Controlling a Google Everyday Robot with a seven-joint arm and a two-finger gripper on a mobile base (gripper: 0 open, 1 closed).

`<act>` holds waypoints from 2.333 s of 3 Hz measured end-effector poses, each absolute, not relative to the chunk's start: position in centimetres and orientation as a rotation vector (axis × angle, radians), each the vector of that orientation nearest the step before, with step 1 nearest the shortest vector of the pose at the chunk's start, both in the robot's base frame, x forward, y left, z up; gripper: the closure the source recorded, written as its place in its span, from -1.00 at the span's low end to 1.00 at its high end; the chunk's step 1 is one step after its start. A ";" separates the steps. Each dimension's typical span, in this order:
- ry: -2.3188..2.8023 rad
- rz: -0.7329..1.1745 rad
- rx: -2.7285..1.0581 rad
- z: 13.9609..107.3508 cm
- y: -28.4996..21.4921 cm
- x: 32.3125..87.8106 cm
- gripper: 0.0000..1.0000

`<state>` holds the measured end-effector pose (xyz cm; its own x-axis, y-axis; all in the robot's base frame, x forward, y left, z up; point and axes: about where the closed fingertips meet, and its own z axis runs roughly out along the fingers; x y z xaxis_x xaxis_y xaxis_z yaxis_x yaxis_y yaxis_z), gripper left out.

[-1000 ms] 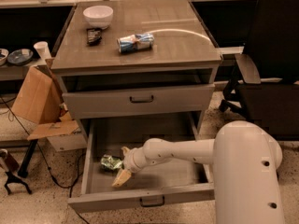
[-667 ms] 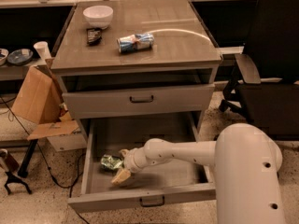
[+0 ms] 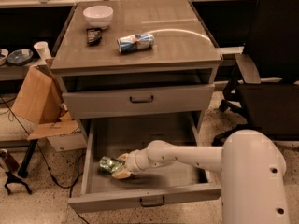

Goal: Pick green can from middle drawer and place on counter

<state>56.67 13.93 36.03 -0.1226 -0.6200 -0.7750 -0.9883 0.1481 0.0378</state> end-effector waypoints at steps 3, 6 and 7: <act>1.830 0.729 -1.519 41.1 7.0 55.0 1.00; 1.838 0.435 -1.533 58.9 -3.0 55.6 1.00; 1.838 0.315 -1.521 65.9 -4.3 56.6 1.00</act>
Offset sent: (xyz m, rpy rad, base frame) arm -0.0108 -0.0580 0.0427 0.0284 0.0000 -0.0082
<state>56.65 -4.34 65.87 -0.0456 -0.7529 -0.6565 -0.9287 0.2740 -0.2498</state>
